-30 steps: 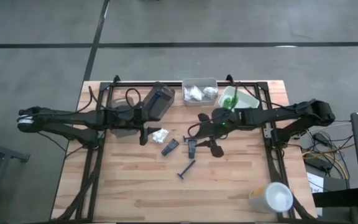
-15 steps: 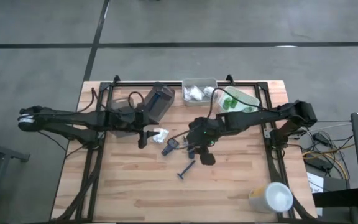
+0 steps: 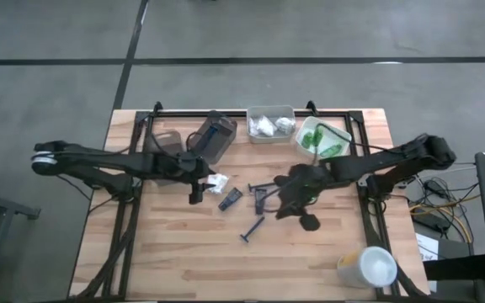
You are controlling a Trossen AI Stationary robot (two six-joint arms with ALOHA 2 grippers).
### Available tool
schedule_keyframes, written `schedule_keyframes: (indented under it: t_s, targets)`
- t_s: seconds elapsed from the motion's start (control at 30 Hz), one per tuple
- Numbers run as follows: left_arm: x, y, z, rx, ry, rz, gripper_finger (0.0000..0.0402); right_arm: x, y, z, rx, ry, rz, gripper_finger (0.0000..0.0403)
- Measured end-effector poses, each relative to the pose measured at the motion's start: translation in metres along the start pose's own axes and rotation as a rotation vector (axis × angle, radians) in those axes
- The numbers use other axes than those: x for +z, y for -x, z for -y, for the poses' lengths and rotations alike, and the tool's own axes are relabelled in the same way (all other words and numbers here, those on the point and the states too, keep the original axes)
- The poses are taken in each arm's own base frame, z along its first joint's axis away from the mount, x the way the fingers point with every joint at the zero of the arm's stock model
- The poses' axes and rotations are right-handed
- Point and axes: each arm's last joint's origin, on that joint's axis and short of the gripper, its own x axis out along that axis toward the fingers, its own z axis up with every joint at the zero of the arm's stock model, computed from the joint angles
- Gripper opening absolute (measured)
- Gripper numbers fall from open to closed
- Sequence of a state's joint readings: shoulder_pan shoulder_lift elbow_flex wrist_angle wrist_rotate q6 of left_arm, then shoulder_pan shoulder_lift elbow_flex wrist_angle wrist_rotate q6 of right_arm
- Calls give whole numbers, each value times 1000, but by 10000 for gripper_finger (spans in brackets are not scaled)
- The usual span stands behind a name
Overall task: Pick & Place Travel size toiletries
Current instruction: Put the cotton pack into the gray bin
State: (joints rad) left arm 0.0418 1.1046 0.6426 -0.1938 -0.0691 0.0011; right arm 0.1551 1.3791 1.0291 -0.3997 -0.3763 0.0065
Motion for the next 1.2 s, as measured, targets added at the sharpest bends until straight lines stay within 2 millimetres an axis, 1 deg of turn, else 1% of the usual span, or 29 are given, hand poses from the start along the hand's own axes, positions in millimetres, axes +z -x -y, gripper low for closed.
schedule_keyframes:
  t_s: [0.13, 0.27, 0.37, 0.47, 0.63, 0.73, 0.9, 0.97, 1.03, 1.1, 1.2]
  targets:
    - [-7, -9, 0, 21, -31, -73, 206, -21, 13, -5, -12, -2, 48, 10]
    - [-15, -23, 0, 61, -39, -145, 206, -41, 19, -5, -48, 6, 77, 11]
    - [-20, -33, 0, 61, -43, -191, 206, -46, 17, -4, -72, -10, 146, 19]
    - [-26, -42, 1, 60, -48, -238, 207, -47, 14, -2, -73, -19, 192, 32]
    - [-32, -52, 1, 64, -62, -277, 207, -51, 9, 0, -73, -42, 187, 64]
    - [-36, -58, 1, 90, -85, -308, 207, -52, 9, 1, -87, -56, 189, 86]
    - [-45, -69, 2, 69, -87, -369, 205, -52, 9, 2, -114, -51, 193, 116]
    - [-46, -71, 2, 69, -88, -376, 197, -52, 9, 2, -119, -37, 194, 125]
    - [-45, -73, 2, 69, -88, -377, 180, -51, 9, 3, -141, -40, 198, 131]
    - [-44, -73, 2, 73, -91, -374, 155, -51, 9, 3, -162, -50, 202, 135]
    - [-41, -72, 2, 85, -102, -370, 106, -50, 10, 3, -166, -52, 207, 136]
